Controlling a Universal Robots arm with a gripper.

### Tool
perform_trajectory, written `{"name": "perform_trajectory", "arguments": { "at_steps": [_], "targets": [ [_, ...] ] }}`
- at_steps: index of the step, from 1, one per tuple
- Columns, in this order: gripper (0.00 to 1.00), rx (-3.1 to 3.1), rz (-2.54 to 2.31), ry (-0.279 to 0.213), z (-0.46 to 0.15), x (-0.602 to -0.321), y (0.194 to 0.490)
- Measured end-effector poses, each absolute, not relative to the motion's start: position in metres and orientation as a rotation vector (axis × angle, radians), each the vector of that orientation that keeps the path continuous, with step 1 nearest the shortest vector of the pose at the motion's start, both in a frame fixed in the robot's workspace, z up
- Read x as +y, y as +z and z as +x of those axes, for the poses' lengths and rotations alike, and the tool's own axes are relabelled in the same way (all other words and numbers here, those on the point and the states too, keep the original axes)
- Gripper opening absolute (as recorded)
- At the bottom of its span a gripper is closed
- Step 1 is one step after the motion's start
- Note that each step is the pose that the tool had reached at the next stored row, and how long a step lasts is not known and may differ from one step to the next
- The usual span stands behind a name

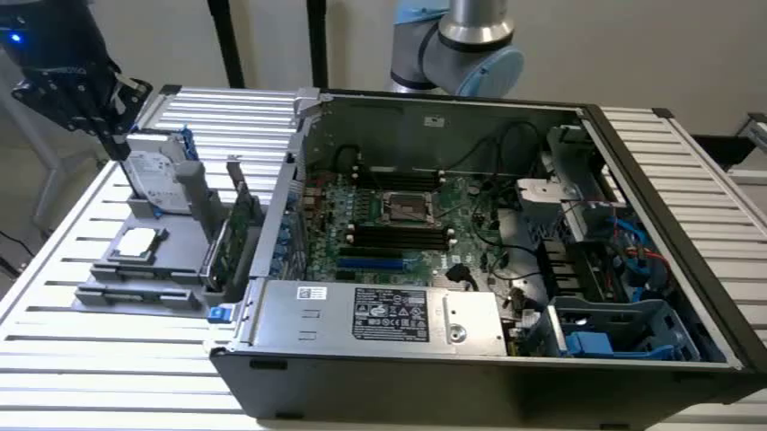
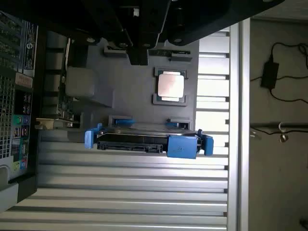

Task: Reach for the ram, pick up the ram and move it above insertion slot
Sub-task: 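Reach for the ram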

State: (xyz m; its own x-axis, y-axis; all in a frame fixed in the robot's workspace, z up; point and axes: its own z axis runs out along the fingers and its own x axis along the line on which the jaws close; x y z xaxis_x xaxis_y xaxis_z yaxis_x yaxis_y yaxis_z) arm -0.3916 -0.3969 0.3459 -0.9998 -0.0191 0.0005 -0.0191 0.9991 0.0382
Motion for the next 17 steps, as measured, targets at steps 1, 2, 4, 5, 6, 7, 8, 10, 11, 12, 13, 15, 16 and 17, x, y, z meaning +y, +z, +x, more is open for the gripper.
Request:
{"name": "perform_trajectory", "arguments": {
  "at_steps": [1,2,4,5,6,7,8,10,11,12,13,15,16,17],
  "targets": [
    [0.11,-3.140,0.030,-0.060,-0.3916,-0.3969,0.3459],
    [0.11,-3.140,0.030,-0.060,-0.3916,-0.3969,0.3459],
    [0.11,-3.140,0.030,-0.060,-0.3916,-0.3969,0.3459],
    [0.11,-3.140,0.030,-0.060,-0.3916,-0.3969,0.3459],
    [0.11,-3.140,0.030,-0.060,-0.3916,-0.3969,0.3459],
    [0.11,-3.140,0.030,-0.060,-0.3916,-0.3969,0.3459],
    [0.11,-3.140,0.030,-0.060,-0.3916,-0.3969,0.3459],
    [0.11,-3.140,0.030,-0.060,-0.3916,-0.3969,0.3459],
    [0.11,-3.140,0.030,-0.060,-0.3916,-0.3969,0.3459],
    [0.11,-3.140,0.030,-0.060,-0.3916,-0.3969,0.3459],
    [0.11,-3.140,0.030,-0.060,-0.3916,-0.3969,0.3460],
    [0.11,-3.140,0.030,-0.060,-0.3917,-0.3991,0.3460],
    [0.11,-3.140,0.030,-0.060,-0.3917,-0.4013,0.3459],
    [0.11,-3.140,0.030,-0.060,-0.3916,-0.4044,0.3458]
  ]
}}
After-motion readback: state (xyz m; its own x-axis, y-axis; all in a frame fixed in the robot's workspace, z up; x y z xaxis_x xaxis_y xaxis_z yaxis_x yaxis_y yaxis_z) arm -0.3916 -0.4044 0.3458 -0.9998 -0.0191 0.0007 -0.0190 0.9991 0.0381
